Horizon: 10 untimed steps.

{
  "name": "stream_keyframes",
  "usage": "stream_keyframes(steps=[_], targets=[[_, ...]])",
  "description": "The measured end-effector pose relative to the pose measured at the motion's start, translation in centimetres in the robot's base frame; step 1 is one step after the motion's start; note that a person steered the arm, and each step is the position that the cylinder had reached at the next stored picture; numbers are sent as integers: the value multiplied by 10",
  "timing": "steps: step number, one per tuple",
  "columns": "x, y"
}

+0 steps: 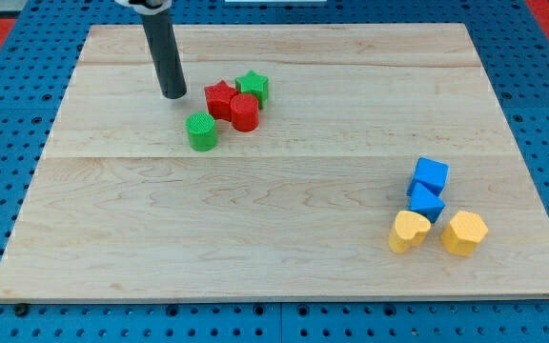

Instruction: Point the arm at the right side of the yellow hexagon

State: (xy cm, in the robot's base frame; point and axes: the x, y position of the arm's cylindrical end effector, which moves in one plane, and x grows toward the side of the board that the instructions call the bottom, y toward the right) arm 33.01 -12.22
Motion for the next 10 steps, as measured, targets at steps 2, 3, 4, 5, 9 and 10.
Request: stream_keyframes(steps=[2, 3, 4, 5, 9, 10], targets=[[22, 66], [20, 57], [20, 57], [16, 46], [15, 11], [75, -16]])
